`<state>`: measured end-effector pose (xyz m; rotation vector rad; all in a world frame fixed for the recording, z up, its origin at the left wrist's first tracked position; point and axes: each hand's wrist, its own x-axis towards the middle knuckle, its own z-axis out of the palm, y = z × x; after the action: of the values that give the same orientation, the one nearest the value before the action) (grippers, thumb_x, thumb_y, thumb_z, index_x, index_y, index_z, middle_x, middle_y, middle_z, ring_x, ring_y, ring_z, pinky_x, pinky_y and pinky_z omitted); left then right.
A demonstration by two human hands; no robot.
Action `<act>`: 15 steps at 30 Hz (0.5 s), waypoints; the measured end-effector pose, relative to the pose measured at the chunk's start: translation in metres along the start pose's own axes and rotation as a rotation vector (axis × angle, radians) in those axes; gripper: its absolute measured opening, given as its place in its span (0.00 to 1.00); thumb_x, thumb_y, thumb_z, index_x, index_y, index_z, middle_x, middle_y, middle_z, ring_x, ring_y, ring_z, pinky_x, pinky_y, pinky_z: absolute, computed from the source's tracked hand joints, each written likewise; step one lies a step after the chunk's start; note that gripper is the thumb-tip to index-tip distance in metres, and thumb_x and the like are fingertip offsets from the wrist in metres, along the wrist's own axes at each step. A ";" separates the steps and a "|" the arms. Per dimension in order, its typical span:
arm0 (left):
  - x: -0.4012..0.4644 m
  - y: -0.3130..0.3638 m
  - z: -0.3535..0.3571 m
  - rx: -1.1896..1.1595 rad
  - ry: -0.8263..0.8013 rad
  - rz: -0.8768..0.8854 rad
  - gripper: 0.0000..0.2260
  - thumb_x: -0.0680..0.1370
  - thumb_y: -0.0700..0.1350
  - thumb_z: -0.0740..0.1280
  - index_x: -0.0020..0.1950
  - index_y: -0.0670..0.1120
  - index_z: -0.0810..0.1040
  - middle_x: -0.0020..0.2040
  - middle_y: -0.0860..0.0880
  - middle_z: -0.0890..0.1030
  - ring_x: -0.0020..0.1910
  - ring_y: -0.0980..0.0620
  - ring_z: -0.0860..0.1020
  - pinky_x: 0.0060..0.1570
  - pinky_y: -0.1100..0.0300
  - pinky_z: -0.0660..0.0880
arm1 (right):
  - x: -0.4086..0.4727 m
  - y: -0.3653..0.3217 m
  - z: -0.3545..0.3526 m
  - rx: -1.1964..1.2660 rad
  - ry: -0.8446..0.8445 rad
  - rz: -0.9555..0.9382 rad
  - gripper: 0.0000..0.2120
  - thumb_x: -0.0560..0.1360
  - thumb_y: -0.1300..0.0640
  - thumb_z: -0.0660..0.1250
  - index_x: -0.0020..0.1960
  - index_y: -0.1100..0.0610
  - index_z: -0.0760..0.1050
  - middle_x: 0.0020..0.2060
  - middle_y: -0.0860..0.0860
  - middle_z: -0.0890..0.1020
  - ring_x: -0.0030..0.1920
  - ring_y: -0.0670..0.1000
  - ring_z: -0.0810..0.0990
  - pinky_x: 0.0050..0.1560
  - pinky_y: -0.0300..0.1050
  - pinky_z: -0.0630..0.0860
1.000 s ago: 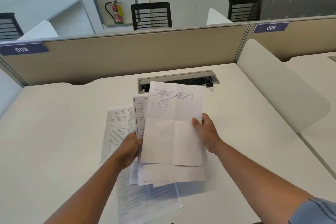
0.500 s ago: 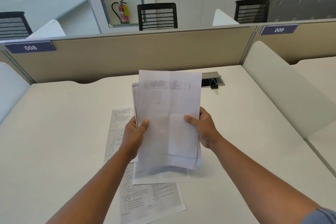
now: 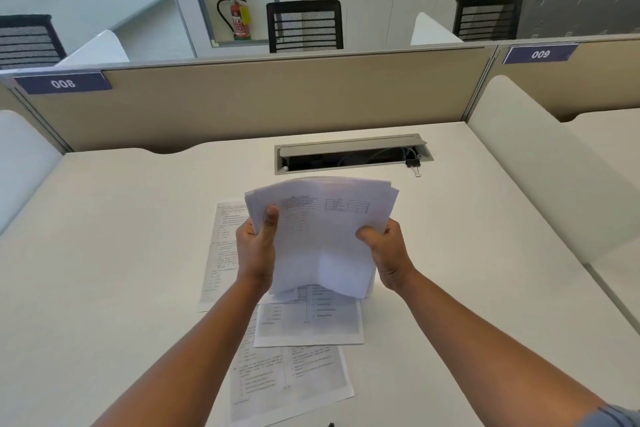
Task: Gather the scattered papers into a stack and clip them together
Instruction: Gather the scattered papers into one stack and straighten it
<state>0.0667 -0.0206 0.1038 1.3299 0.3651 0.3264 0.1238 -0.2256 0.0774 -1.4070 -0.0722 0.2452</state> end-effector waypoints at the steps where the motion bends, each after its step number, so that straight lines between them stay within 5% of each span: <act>1: 0.000 0.000 0.000 -0.003 0.009 0.014 0.40 0.56 0.79 0.72 0.50 0.46 0.81 0.40 0.53 0.85 0.39 0.53 0.85 0.35 0.58 0.81 | 0.000 -0.001 0.002 0.000 0.006 -0.009 0.15 0.67 0.62 0.63 0.51 0.60 0.82 0.42 0.53 0.85 0.41 0.54 0.83 0.40 0.50 0.80; 10: 0.002 0.007 0.001 -0.121 0.089 0.074 0.37 0.59 0.83 0.61 0.45 0.54 0.85 0.43 0.54 0.87 0.43 0.54 0.86 0.38 0.59 0.82 | 0.001 -0.005 0.005 -0.032 -0.039 -0.072 0.15 0.70 0.61 0.66 0.55 0.54 0.83 0.46 0.53 0.86 0.44 0.52 0.85 0.44 0.51 0.82; 15: 0.004 -0.006 -0.002 -0.164 0.123 -0.096 0.34 0.81 0.69 0.44 0.56 0.51 0.83 0.45 0.52 0.87 0.43 0.52 0.86 0.38 0.57 0.81 | -0.002 0.007 0.000 -0.049 -0.079 0.006 0.15 0.70 0.60 0.67 0.56 0.56 0.82 0.48 0.52 0.86 0.47 0.52 0.85 0.46 0.46 0.82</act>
<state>0.0695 -0.0185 0.0971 1.1311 0.4937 0.3510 0.1213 -0.2249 0.0708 -1.4462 -0.1405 0.3059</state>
